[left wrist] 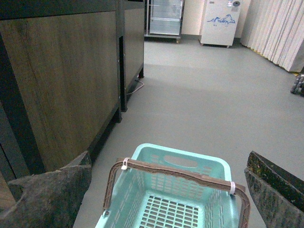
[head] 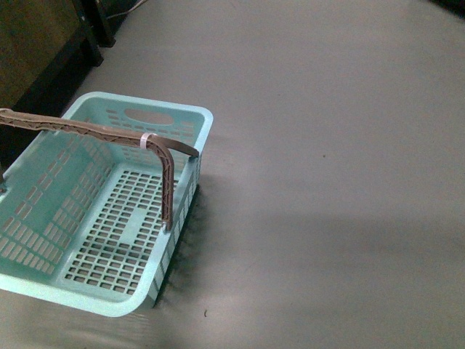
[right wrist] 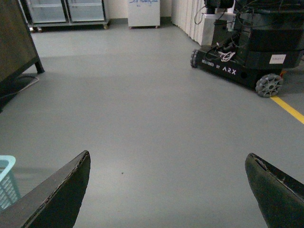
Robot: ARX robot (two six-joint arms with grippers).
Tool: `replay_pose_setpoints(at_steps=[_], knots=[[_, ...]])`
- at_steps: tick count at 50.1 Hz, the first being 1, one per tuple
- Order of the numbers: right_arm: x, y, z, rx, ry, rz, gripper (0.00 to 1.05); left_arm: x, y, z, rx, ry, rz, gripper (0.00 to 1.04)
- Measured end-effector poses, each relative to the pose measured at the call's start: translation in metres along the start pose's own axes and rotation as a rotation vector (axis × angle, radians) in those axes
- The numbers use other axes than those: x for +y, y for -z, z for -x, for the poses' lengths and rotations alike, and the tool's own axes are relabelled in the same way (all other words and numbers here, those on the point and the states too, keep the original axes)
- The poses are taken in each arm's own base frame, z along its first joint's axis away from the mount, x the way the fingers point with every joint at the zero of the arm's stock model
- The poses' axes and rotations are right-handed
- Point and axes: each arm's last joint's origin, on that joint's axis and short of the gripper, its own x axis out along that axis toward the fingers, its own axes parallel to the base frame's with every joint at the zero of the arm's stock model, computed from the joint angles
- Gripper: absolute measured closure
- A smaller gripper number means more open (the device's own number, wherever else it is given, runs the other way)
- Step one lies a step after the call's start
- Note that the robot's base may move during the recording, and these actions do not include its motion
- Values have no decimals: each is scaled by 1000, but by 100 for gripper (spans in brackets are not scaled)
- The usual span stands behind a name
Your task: Pick mango and avocado into basket
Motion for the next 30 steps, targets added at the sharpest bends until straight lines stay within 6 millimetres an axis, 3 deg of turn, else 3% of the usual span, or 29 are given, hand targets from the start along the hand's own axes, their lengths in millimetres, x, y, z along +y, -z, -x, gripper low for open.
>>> replay_pose_setpoints(at_steps=[25, 26, 30], knots=[[0, 0, 0, 0, 0, 0, 9, 0, 0, 0, 0, 0, 0, 8], [0, 0, 0, 0, 0, 0, 9, 0, 1, 0, 17, -6, 14, 8], [0, 0, 0, 0, 0, 0, 9, -2, 0, -3, 385, -83, 322, 8]])
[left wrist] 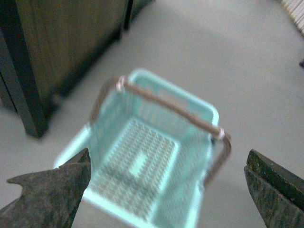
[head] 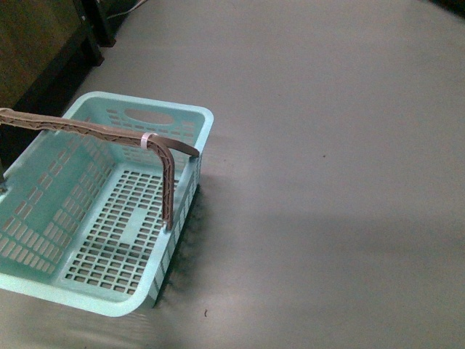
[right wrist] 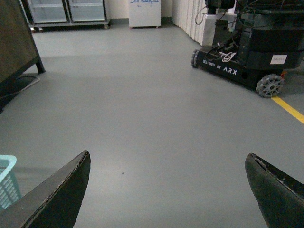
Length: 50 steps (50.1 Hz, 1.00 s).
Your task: Pick mango and avocado into basket
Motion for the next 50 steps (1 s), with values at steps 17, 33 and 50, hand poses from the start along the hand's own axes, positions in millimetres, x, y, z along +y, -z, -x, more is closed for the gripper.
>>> replay_pose_setpoints(at_steps=[17, 33, 50], knots=[[0, 0, 0, 0, 0, 0, 9, -15, -43, -78, 64, 22, 669, 8], [0, 0, 0, 0, 0, 0, 9, -15, -22, -186, 157, -96, 857, 8], [0, 0, 0, 0, 0, 0, 9, -46, 14, -271, 253, -194, 877, 8]])
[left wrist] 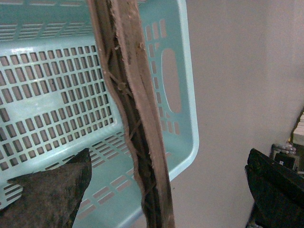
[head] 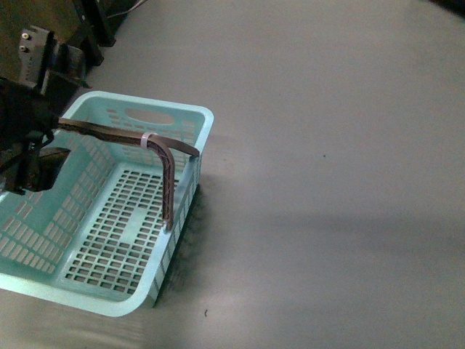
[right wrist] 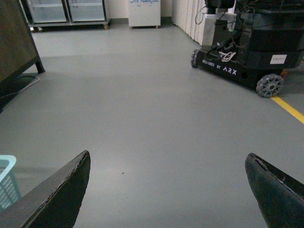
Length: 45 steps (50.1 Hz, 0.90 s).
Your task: Pick mango and avocado into basket
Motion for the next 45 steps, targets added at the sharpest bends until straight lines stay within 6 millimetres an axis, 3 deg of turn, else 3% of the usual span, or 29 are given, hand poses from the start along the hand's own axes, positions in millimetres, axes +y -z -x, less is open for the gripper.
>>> replay_pose_setpoints(at_steps=[5, 14, 34, 40, 45], knots=[[0, 0, 0, 0, 0, 0, 9, -8, 13, -22, 1, -12, -7, 8], [0, 0, 0, 0, 0, 0, 9, -16, 30, -43, -15, -14, -23, 10], [0, 0, 0, 0, 0, 0, 9, -14, 34, -55, -11, -41, 14, 86], [0, 0, 0, 0, 0, 0, 9, -15, 35, -56, 17, -29, 56, 98], [0, 0, 0, 0, 0, 0, 9, -16, 34, -54, 25, -19, 69, 99]])
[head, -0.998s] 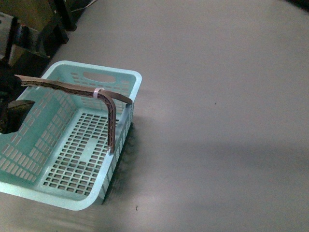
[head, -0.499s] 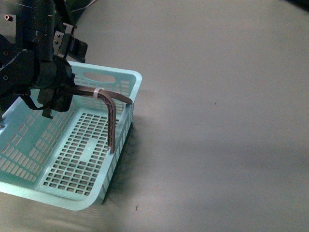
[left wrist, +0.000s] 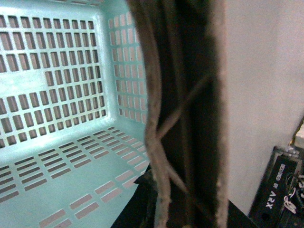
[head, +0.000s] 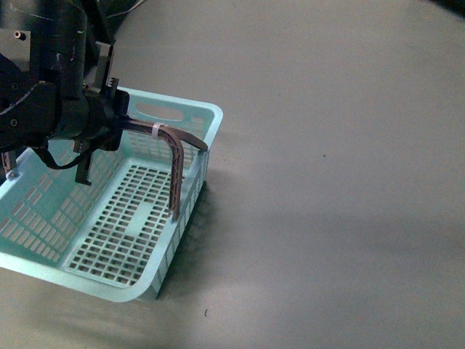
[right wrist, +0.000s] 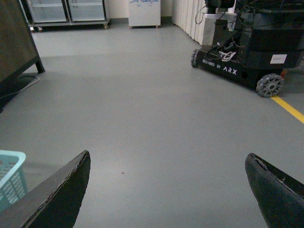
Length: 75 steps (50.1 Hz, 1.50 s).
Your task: Pick mango and avocado into basket
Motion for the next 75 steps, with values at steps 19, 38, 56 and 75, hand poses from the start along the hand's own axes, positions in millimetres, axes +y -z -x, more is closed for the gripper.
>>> replay_pose_setpoints(at_steps=[19, 38, 56, 75], knots=[[0, 0, 0, 0, 0, 0, 9, -26, -22, 101, 14, 85, 98, 99], [0, 0, 0, 0, 0, 0, 9, -65, -73, 230, -40, 275, 175, 99], [0, 0, 0, 0, 0, 0, 9, -56, -101, 308, -54, 298, 238, 99], [0, 0, 0, 0, -2, 0, 9, -62, -46, 363, 7, 427, 125, 100]])
